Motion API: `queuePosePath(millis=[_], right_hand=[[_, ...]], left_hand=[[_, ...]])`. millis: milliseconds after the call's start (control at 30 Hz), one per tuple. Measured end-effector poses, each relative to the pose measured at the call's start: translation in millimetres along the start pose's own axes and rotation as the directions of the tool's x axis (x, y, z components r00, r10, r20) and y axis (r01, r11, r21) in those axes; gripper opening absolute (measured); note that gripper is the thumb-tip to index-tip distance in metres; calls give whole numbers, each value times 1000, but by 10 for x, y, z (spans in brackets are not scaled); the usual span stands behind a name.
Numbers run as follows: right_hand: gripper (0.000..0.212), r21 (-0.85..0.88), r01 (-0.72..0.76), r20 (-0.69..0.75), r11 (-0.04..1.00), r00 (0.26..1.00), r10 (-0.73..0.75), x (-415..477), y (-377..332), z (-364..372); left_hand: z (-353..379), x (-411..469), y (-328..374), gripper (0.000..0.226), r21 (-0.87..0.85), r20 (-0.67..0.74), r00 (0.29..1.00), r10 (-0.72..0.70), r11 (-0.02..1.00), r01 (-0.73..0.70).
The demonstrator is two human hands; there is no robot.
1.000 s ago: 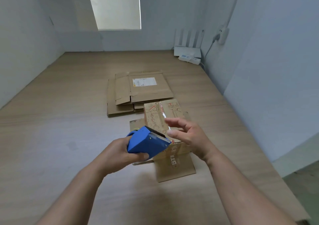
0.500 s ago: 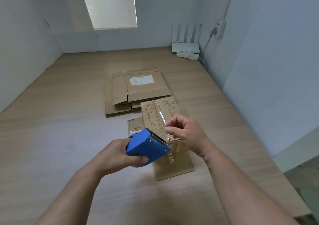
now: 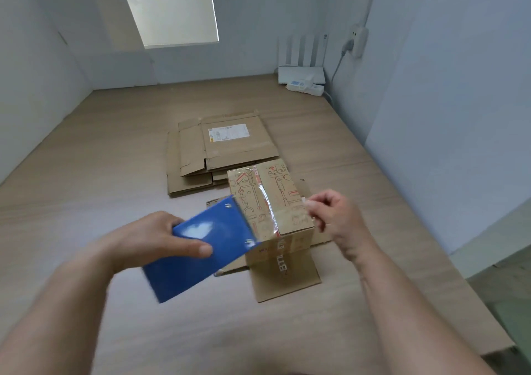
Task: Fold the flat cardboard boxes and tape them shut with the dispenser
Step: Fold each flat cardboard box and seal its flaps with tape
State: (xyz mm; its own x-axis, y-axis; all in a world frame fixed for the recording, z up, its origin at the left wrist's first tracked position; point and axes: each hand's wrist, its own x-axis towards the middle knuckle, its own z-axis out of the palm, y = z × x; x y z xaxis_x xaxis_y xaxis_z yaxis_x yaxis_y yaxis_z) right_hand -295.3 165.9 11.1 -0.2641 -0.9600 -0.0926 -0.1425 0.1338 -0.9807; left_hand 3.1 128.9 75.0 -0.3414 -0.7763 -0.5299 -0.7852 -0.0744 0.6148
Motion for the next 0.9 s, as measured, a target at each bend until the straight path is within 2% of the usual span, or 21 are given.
queuePosePath(millis=[33,100,200,467,767,900], right_hand=[[16,1,-29,-58,1000,998,29,14,46,-116],[16,-37,-84,-81,996,993,81,19,153,-231],[15,-78,-154,-80,985,986,148,21,302,-153],[17,-77,-235,-146,969,964,222,137,501,-173],[17,-80,-297,-141,952,948,284,236,693,-111],[13,-69,-343,-100,937,937,336,283,769,-75]], left_hand=[[-89,-43,-83,99,19,-2,999,-37,999,37],[-189,-68,-195,106,63,6,993,-117,991,116],[-158,42,-204,102,128,50,981,-187,975,180],[-106,372,-163,111,197,62,970,-237,955,221],[-12,626,-219,74,266,69,935,-347,910,318],[97,747,-230,74,252,82,910,-405,892,375]])
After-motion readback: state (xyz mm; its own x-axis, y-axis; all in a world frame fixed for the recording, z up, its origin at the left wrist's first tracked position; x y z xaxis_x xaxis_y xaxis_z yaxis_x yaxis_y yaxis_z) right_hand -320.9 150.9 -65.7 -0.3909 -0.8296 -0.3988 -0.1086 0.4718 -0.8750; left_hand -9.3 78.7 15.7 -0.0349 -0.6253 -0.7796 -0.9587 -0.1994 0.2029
